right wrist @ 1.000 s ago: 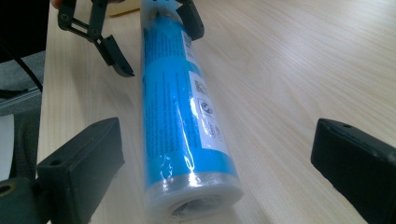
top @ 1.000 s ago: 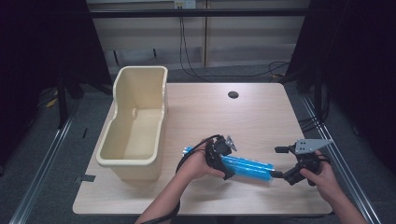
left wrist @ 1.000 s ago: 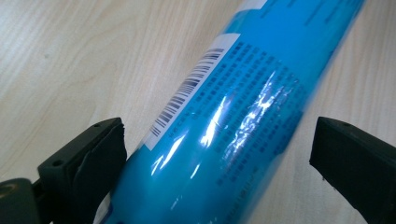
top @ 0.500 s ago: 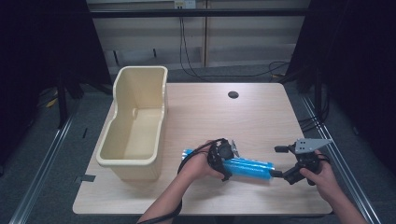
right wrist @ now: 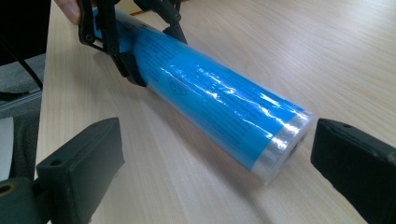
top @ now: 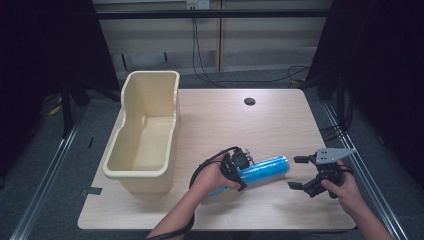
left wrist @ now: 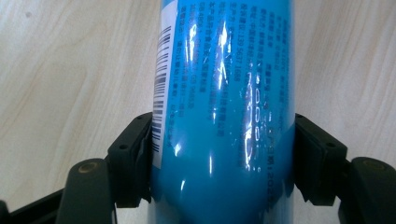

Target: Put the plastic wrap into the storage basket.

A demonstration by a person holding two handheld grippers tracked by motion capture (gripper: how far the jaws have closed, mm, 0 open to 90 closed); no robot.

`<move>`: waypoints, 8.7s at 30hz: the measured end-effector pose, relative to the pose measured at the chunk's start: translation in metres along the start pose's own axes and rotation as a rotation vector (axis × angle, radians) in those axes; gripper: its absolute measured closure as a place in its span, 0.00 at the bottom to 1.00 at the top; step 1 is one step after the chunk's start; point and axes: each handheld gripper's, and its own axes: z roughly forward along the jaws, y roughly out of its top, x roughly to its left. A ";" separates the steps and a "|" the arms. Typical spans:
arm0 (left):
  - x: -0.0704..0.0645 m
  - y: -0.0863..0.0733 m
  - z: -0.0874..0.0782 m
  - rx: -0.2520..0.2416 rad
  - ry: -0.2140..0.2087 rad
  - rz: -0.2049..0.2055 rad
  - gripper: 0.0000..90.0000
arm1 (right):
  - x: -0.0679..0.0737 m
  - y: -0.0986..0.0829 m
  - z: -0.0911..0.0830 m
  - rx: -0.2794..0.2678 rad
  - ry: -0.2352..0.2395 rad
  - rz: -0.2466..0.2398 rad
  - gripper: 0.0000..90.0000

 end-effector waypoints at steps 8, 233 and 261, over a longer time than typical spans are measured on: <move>0.004 -0.003 -0.012 -0.027 -0.028 -0.057 0.36 | 0.000 0.000 -0.001 -0.002 0.001 0.002 0.03; 0.105 -0.139 -0.257 0.051 0.266 -1.020 0.72 | 0.007 0.019 0.033 -0.008 0.085 -0.042 0.03; 0.102 -0.111 -0.261 0.006 0.235 -0.971 0.23 | 0.008 0.017 0.028 -0.013 0.072 -0.033 0.03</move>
